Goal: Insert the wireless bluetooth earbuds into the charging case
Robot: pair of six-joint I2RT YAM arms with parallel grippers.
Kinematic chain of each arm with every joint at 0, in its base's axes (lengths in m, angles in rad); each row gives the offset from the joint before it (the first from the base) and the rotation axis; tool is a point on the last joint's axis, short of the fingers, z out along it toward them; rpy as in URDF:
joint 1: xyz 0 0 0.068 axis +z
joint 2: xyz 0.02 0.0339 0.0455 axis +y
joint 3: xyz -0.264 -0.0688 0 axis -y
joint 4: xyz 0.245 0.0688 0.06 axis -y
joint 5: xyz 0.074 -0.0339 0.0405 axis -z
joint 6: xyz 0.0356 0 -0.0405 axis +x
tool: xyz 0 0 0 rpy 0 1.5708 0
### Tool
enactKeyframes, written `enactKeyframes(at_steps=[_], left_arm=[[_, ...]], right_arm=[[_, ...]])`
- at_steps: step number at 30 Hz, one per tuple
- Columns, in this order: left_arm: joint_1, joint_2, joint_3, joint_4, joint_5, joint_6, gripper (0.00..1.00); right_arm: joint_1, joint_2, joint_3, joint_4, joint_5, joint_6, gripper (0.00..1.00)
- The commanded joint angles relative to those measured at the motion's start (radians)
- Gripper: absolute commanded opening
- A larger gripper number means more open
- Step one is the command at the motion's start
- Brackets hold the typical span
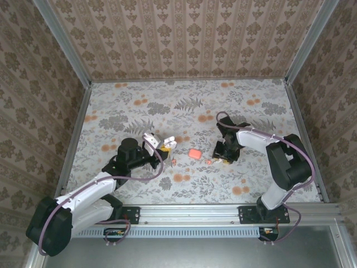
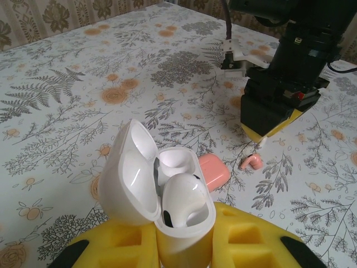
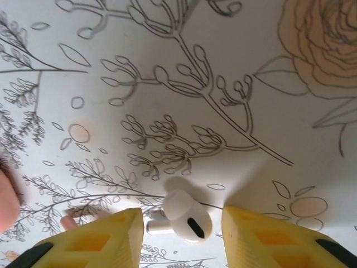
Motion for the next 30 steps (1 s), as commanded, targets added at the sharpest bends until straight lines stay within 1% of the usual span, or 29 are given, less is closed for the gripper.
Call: enactKeyframes(at_steps=[1,15,20,22,26,30], left_arm=[[-0.005,-0.015,0.027,-0.004,-0.006,0.022,0.07],[-0.005,-0.015,0.032,-0.013,-0.011,0.027,0.07],[-0.005,-0.017,0.03,-0.017,-0.014,0.028,0.07],[-0.005,-0.019,0.029,-0.017,-0.015,0.028,0.07],[-0.005,-0.018,0.029,-0.015,-0.014,0.027,0.07],[-0.003,-0.017,0.03,-0.014,-0.009,0.028,0.07]], right_arm=[[0.001,0.028,0.035,0.027,-0.026,-0.017,0.42],[0.015,0.059,0.076,0.108,-0.079,-0.039,0.41],[0.026,0.065,0.109,0.104,-0.065,-0.053,0.41],[0.034,0.052,0.135,0.055,-0.018,-0.057,0.42],[0.059,0.042,0.21,-0.145,0.131,-0.061,0.42],[0.091,0.035,0.226,-0.247,0.183,-0.015,0.42]])
